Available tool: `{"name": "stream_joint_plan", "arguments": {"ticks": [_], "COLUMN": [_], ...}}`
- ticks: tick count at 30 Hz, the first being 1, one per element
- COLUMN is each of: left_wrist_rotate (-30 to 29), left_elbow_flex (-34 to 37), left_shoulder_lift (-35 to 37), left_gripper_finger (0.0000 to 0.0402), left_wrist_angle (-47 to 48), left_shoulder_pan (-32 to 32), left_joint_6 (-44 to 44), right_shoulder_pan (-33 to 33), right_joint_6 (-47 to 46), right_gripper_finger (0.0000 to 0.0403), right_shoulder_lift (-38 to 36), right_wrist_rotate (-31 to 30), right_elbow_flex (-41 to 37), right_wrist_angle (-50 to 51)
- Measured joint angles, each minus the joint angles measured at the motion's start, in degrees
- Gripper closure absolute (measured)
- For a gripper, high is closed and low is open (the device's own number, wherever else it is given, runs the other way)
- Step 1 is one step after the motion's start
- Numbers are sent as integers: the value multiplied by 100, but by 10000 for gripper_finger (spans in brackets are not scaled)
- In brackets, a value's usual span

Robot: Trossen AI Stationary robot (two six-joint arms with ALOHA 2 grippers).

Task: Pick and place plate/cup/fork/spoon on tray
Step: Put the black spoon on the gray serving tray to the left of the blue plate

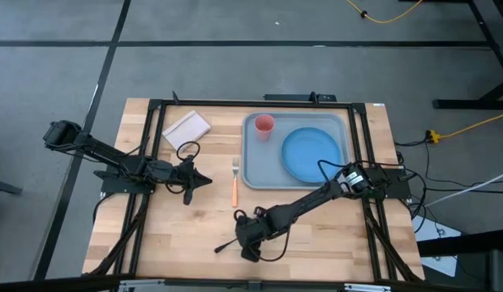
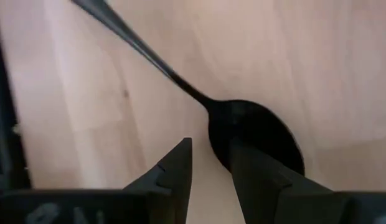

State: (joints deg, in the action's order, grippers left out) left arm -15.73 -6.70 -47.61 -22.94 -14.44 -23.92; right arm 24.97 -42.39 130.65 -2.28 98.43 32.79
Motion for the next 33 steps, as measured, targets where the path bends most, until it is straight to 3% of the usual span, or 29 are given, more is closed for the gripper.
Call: {"name": "stream_joint_plan", "arguments": {"ticks": [9, 19, 33], "left_wrist_rotate": [-2, -2, -2], "left_elbow_flex": [0, 0, 0], "left_shoulder_lift": [1, 2, 1], "left_gripper_finger": [401, 401, 401], "left_wrist_angle": [0, 2, 2], "left_shoulder_pan": [2, 2, 2], "left_joint_6": [0, 2, 4], "right_shoulder_pan": [-148, -344, -511], "right_joint_6": [74, 240, 2234], "right_gripper_finger": [291, 291, 291], "right_shoulder_lift": [-2, -41, -24], "right_wrist_rotate": [-639, -637, -778], "right_elbow_flex": [-2, 10, 865], "right_wrist_angle": [181, 578, 1708]}}
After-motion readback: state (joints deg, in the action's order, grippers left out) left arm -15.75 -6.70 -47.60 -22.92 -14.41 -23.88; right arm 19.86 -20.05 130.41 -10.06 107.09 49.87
